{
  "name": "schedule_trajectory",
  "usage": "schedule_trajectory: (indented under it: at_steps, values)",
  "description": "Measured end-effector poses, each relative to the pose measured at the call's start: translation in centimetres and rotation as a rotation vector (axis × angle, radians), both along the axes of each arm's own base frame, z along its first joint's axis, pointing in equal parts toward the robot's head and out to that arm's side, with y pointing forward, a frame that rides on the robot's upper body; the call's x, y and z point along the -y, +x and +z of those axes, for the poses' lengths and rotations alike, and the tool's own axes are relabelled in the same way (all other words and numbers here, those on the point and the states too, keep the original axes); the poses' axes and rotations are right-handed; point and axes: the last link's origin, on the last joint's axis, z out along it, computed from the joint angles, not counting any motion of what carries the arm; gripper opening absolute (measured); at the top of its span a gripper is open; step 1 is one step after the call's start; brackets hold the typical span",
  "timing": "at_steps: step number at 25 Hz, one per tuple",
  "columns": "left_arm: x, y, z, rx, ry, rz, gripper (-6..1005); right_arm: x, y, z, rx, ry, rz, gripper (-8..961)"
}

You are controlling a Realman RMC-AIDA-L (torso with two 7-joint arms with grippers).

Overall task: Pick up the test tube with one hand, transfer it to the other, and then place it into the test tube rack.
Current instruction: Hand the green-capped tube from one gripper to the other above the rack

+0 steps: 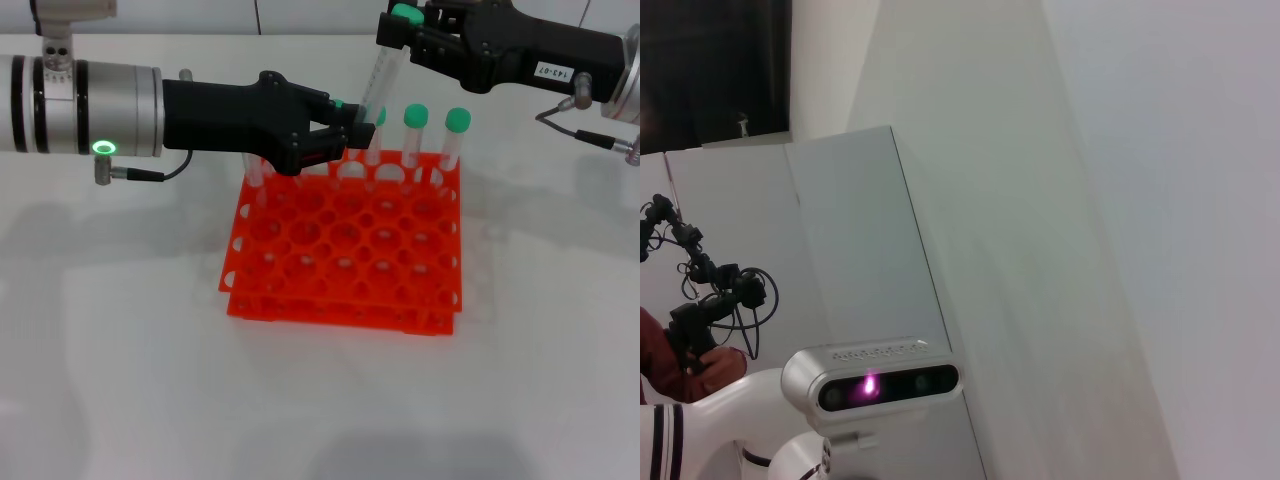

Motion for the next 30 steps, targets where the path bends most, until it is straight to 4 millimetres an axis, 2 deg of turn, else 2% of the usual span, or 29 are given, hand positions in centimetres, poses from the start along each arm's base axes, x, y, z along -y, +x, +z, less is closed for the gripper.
schedule_trajectory:
  at_steps: [3,28,30]
  values:
    - [0.02,0.01,-0.03,0.001,0.000,0.000,303,-0.03,-0.02,-0.02,0.001,0.000,0.000,252]
    - [0.06,-0.05,-0.79,0.002,-0.012,0.051,321,-0.23,-0.04,-0.08,0.020,-0.003,-0.004,253]
    - [0.05,-0.09,-0.69,0.002,-0.016,0.058,417,-0.23,-0.02,-0.05,0.021,-0.002,-0.004,253]
